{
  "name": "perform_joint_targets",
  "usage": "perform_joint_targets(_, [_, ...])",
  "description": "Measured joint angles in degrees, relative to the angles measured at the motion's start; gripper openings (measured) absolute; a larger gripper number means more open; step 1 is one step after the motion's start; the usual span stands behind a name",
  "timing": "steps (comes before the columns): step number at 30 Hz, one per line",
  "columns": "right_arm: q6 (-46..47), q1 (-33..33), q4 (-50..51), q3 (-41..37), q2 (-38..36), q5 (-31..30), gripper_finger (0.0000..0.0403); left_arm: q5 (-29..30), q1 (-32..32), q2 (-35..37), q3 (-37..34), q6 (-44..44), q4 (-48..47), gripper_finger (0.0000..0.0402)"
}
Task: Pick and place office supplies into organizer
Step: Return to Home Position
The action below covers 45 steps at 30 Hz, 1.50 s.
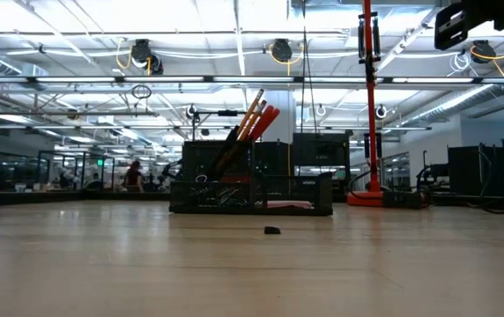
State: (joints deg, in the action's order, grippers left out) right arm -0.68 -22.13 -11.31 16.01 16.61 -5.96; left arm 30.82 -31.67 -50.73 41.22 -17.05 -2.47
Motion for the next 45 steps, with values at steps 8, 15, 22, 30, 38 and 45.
perform_joint_targets(8, [0.1,4.0,3.0,0.0,-2.2,2.1,0.0000,-24.6,16.5,6.9,-14.8,-4.6,18.6,0.0009])
perform_joint_targets(15, [4.7,6.0,7.0,-0.7,-5.1,2.9,0.0000,-27.2,22.7,19.1,-28.9,-2.8,24.0,0.0007])
perform_joint_targets(22, [6.3,6.6,4.0,-6.9,-8.6,0.3,0.0000,-26.0,22.6,34.5,-38.0,-0.8,22.6,0.0006])
perform_joint_targets(30, [2.7,7.2,4.4,-6.9,-11.6,2.8,0.0000,-25.8,23.4,41.3,-40.7,3.0,9.9,0.0005])
perform_joint_targets(38, [3.9,7.2,5.1,-8.6,-11.7,0.1,0.0000,-25.7,23.4,41.9,-40.7,6.9,5.3,0.0003])
perform_joint_targets(45, [1.1,8.1,3.2,-12.2,-15.1,0.1,0.0000,-26.9,23.4,41.3,-40.5,10.1,3.7,0.0004])
